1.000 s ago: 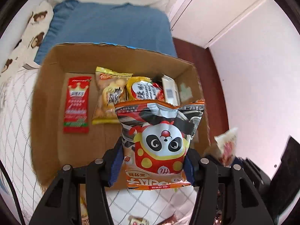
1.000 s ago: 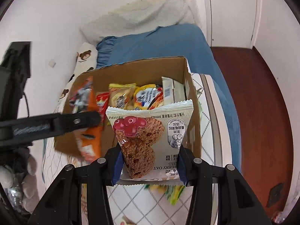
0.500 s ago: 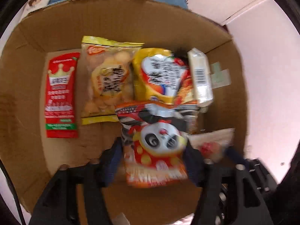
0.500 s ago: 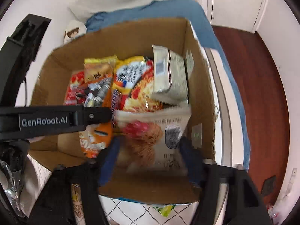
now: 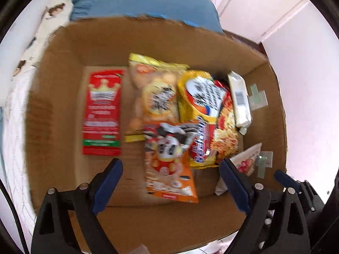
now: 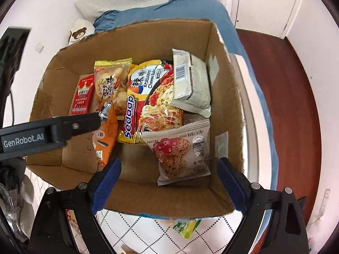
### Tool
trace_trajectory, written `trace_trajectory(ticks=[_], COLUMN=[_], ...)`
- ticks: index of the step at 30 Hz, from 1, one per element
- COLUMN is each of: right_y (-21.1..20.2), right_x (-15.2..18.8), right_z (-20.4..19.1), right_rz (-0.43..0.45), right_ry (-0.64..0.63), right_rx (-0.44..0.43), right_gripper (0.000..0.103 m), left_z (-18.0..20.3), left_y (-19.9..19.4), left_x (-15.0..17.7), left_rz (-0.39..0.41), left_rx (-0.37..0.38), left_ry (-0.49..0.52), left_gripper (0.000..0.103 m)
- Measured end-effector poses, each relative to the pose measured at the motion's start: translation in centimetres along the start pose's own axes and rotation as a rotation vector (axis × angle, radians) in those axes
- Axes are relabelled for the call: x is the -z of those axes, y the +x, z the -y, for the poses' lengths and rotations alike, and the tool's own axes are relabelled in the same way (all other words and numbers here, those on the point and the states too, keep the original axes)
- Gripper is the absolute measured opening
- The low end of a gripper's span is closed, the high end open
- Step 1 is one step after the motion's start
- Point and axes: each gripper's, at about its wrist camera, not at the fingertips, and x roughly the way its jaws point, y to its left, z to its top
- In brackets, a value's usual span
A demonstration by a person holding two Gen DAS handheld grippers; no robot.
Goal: Organize snacks
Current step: 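Carry both packets into the box and open both grippers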
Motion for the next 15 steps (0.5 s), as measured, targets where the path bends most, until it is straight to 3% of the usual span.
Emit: trace_trajectory(ticks=[10,15], right_y=[-3.6,-5.8], right_x=[1.3,2.7], right_z=[-1.5,-2.2], right_rz=[0.106,0.184], right_ry=[-0.033,-0.036], right_rx=[0.068,0.077], right_gripper=[0.094,0.094], left_z=[-2.2,-2.5], left_y=[-5.1,-7.1], left_x=[3.9,5.0], left_rz=[0.211,0.291], left_rx=[-0.064,-0.06], left_ry=[0.0,0.011], left_gripper=[0.093,0.093])
